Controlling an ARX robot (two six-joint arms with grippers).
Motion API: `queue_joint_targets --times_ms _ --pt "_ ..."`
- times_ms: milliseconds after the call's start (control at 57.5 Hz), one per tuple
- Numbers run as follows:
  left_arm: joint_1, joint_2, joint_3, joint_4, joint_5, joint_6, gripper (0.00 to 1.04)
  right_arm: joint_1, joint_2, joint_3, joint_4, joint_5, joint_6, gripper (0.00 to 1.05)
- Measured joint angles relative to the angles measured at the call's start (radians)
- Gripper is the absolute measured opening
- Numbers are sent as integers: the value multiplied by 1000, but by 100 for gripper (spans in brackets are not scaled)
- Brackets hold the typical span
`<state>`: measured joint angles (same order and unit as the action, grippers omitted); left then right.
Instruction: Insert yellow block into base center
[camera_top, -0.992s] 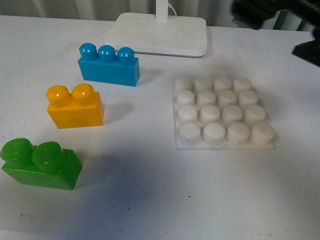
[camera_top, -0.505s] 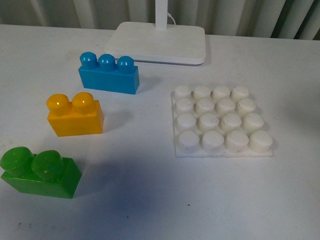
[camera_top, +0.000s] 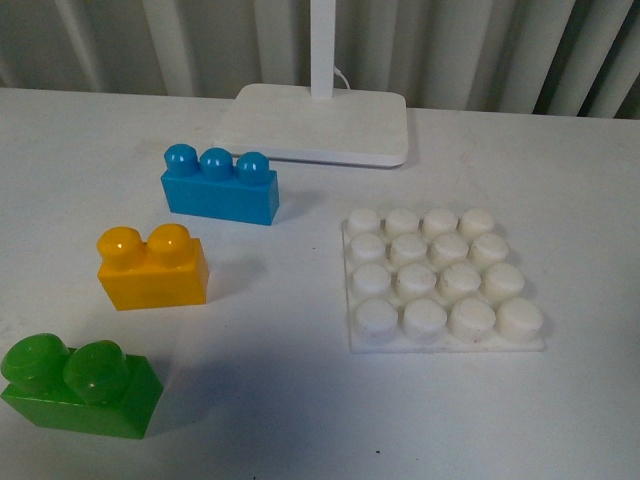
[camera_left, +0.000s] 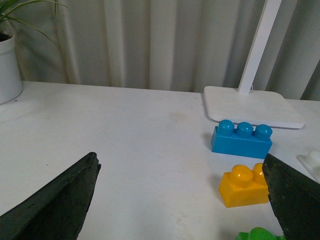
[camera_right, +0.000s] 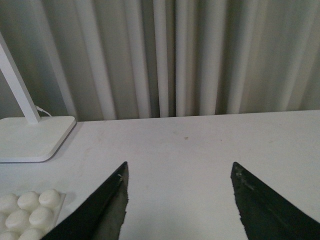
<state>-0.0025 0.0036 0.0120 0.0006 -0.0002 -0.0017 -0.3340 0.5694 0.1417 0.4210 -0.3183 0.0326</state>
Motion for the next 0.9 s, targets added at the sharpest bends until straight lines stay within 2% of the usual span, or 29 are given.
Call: queue_joint_targets --times_ms 139,278,452,522,592,905 --pt "0 0 0 0 0 0 98 76 -76 -40 -39 75 -19 33" --pt "0 0 0 0 0 0 98 151 -158 -71 -86 145 -26 1" --pt "0 0 0 0 0 0 98 212 -231 -93 -134 207 -29 1" --pt "0 0 0 0 0 0 98 291 -262 -102 -159 306 -29 1" --pt "0 0 0 0 0 0 98 326 -284 -107 -174 308 -30 1" --pt "0 0 0 0 0 0 98 331 -385 -136 -231 317 -29 1"
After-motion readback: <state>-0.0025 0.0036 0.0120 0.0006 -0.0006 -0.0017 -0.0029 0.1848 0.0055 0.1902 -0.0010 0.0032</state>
